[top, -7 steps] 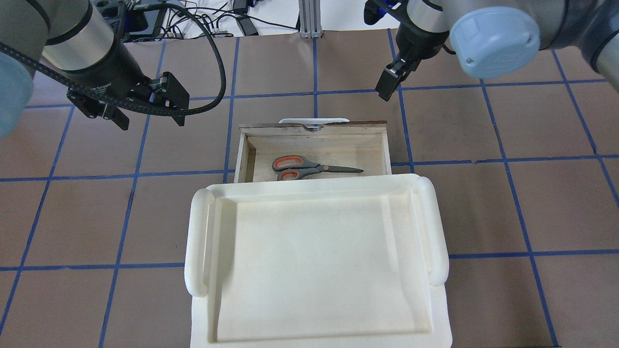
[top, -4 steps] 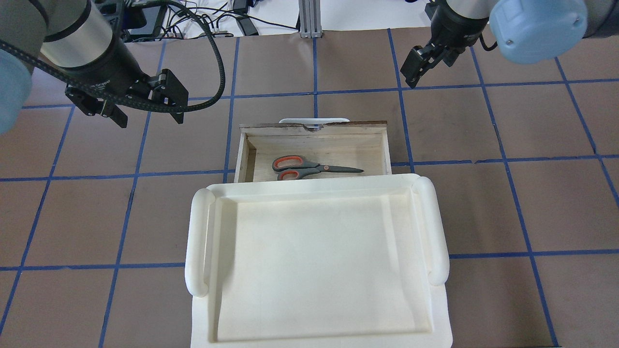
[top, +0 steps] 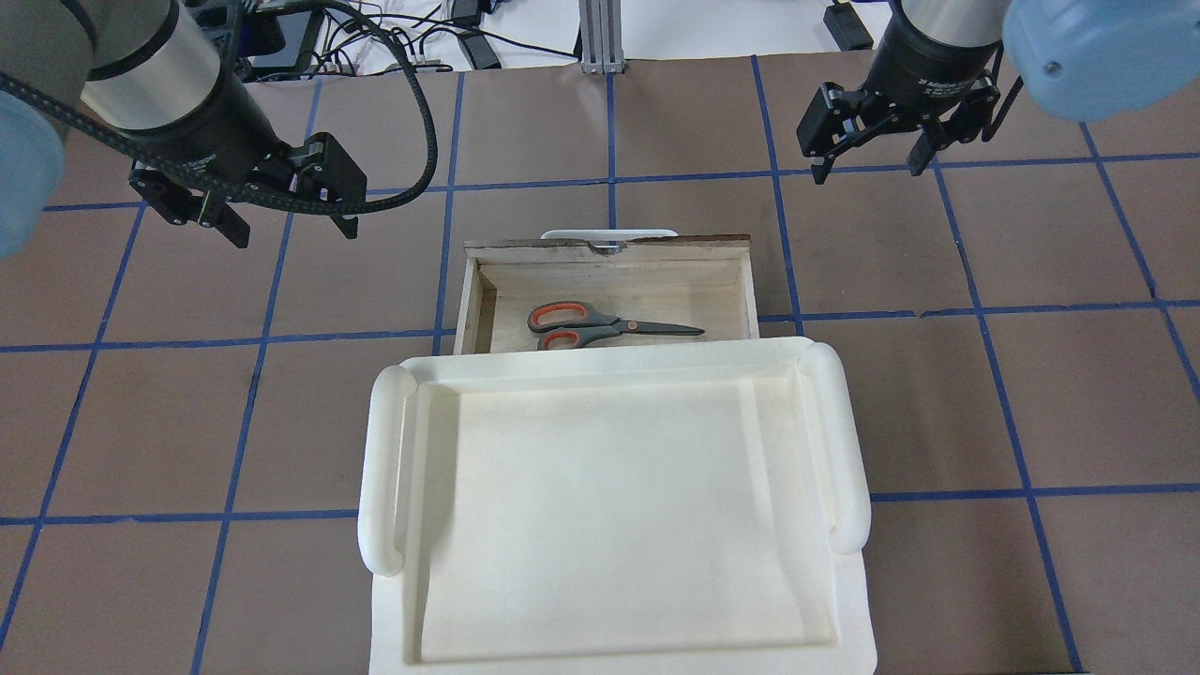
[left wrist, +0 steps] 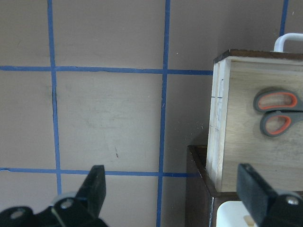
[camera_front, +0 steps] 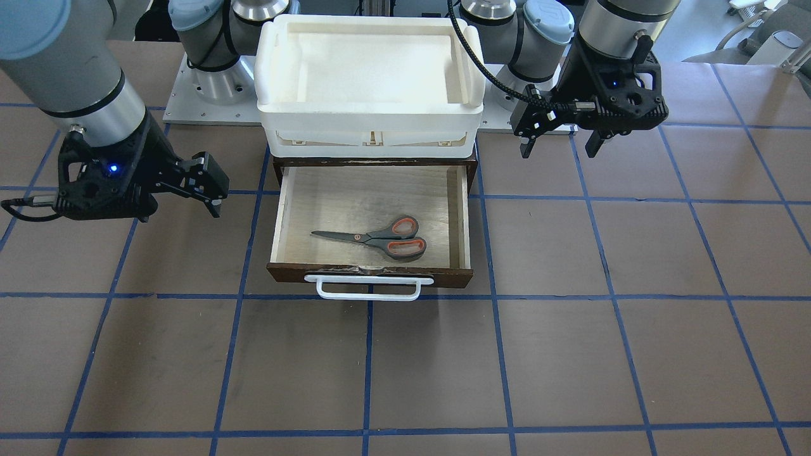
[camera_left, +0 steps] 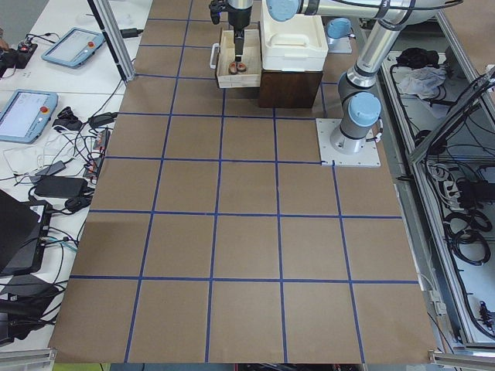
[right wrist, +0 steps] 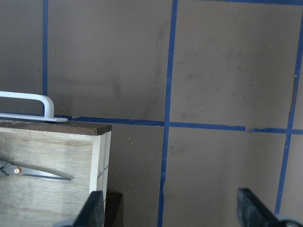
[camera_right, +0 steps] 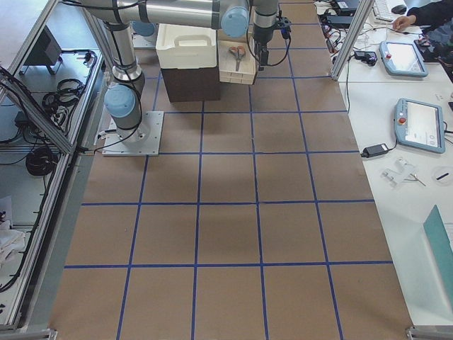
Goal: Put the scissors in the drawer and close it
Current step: 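Raise the right gripper out of the drawer and back away, then move the left gripper over the drawer's far edge near the white handle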
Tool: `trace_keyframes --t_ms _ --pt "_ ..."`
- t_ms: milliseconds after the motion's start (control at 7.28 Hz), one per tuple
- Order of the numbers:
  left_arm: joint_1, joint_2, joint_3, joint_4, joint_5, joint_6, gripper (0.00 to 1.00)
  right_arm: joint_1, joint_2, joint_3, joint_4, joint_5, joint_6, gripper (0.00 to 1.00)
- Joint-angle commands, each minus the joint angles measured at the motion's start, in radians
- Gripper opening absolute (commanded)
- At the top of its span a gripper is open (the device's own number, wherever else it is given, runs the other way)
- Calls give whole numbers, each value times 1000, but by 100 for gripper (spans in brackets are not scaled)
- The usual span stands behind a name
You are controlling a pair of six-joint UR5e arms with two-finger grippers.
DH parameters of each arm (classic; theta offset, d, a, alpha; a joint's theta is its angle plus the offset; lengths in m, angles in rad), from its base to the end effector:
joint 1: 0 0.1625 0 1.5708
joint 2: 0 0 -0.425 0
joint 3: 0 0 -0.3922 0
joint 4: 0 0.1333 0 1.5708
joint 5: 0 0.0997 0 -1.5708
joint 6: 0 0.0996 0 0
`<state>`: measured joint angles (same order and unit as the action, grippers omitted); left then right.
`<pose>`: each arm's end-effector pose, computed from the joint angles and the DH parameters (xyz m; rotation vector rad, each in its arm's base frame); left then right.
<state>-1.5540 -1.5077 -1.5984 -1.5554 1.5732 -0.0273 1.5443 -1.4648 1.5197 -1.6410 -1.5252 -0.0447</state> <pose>-0.1252 -0.4720 0.5062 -0.0693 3.1377 -0.0799 0.1235 -0.5412 0.4656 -0.0287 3.0963 -0.0262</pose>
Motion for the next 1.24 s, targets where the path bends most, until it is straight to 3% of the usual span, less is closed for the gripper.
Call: trace_keyframes --t_ms 0,412,824,962,1099 --pt "0 1 -1 0 1 0 100 2 -77 60 12 -1 117 100" --pt "-6 -32 15 9 -2 -48 100 28 -120 71 18 0 120 100" --pt "-35 -207 200 12 -21 -59 100 43 -120 71 18 -6 114 100" --pt "-41 -268 239 35 -19 -57 100 51 -117 74 12 -97 112 100" --pt "-73 -329 247 70 -12 -104 100 54 -115 74 7 -116 99 100"
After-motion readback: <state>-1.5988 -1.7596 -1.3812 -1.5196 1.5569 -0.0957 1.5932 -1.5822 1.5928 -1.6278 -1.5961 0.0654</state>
